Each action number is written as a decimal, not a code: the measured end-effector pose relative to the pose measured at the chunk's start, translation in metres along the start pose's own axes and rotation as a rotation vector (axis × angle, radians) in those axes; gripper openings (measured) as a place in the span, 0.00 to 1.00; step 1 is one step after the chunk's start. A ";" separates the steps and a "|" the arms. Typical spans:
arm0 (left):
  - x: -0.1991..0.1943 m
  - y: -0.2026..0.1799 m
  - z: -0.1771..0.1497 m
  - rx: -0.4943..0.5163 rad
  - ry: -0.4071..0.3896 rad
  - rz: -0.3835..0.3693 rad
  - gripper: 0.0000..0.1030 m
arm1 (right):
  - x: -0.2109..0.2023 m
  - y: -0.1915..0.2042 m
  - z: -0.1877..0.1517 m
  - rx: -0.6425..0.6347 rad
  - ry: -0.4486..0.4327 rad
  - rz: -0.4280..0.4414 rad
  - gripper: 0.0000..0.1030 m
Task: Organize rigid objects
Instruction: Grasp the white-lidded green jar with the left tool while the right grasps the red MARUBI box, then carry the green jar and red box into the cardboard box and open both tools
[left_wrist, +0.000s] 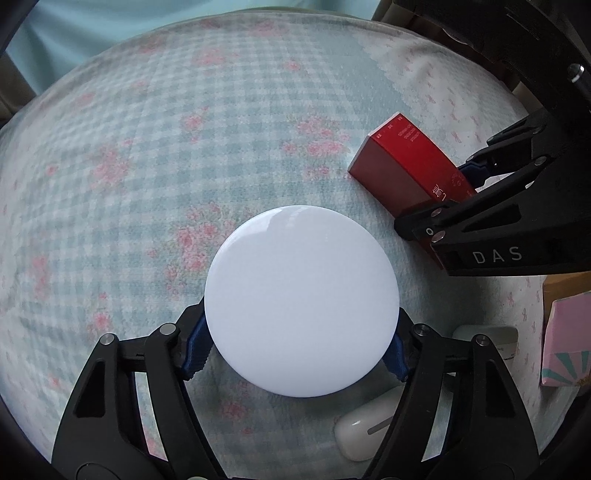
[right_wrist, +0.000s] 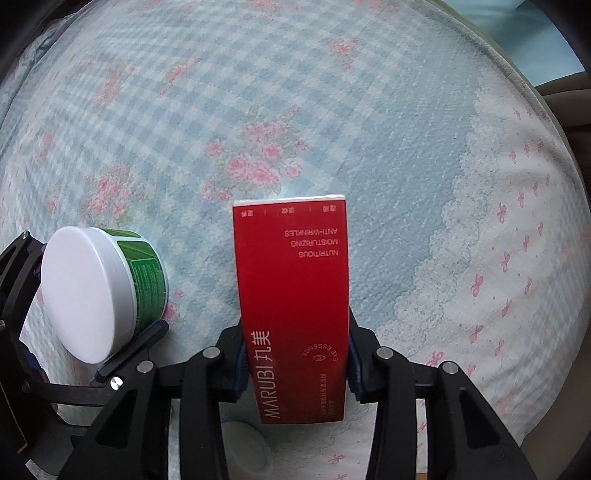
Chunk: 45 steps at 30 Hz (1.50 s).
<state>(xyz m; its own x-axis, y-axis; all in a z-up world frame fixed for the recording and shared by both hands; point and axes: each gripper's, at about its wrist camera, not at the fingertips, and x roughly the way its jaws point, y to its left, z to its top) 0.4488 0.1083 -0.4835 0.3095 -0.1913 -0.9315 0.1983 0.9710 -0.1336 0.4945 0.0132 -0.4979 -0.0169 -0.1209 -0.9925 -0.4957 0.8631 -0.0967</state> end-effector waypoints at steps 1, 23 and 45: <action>-0.002 0.001 -0.001 -0.005 0.001 -0.002 0.68 | -0.001 0.000 0.000 0.008 -0.003 0.003 0.37; -0.076 0.032 0.000 -0.115 -0.076 -0.079 0.65 | -0.068 0.010 -0.003 0.131 -0.071 0.074 0.37; -0.309 -0.088 0.005 0.002 -0.250 -0.136 0.65 | -0.277 -0.056 -0.172 0.295 -0.342 0.125 0.37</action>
<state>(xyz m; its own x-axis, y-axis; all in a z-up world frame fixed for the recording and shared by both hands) 0.3406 0.0814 -0.1821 0.4999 -0.3496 -0.7924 0.2551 0.9338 -0.2510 0.3770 -0.0859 -0.2045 0.2514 0.1186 -0.9606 -0.2390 0.9693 0.0571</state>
